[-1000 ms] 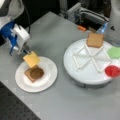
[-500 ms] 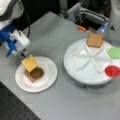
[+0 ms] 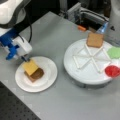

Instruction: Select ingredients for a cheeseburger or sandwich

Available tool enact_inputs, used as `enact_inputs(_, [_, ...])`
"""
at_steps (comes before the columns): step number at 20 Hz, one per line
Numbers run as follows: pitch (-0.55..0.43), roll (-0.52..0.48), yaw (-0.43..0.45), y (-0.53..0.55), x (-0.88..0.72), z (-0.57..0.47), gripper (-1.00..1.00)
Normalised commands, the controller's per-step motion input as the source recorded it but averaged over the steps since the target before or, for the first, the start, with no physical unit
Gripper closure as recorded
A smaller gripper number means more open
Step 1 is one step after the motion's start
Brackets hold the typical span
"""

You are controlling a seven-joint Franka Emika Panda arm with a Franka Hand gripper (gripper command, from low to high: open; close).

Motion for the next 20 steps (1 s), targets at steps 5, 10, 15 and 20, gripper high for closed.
enact_inputs(5, [0.011, -0.317, -0.042, 0.19, -0.15, -0.1, 1.0])
enact_inputs(10, [-0.019, -0.303, -0.021, 0.22, -0.18, -0.04, 1.0])
enact_inputs(15, [-0.04, -0.3, -0.011, 0.23, -0.2, -0.01, 1.0])
enact_inputs(20, [-0.051, -0.302, -0.011, 0.23, -0.21, -0.02, 1.0])
